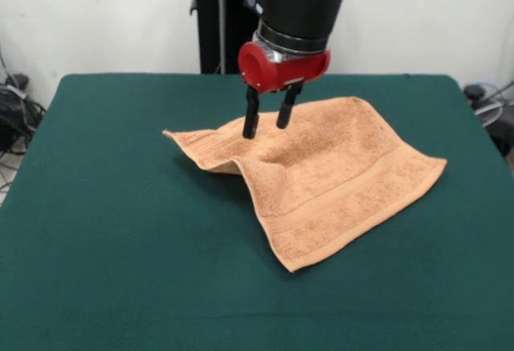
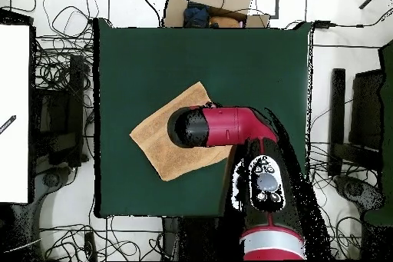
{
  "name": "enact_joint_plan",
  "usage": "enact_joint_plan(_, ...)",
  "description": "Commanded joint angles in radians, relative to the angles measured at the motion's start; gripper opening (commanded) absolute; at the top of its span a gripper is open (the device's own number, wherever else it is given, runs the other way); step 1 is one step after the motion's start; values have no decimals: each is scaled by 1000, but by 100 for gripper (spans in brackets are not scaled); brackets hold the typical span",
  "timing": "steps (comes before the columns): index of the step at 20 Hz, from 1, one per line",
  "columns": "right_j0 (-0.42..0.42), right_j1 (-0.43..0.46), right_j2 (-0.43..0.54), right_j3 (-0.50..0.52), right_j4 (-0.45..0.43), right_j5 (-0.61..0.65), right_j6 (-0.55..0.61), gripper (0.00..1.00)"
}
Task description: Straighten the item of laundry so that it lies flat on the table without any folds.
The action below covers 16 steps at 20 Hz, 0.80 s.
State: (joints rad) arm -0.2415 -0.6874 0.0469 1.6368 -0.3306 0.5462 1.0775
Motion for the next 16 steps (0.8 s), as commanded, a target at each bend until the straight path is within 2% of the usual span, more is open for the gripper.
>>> enact_joint_plan(1, -7, 0, 28, 81, 39, 5, 190, 100)
enact_joint_plan(16, -9, -15, 29, 81, 53, 30, 169, 100)
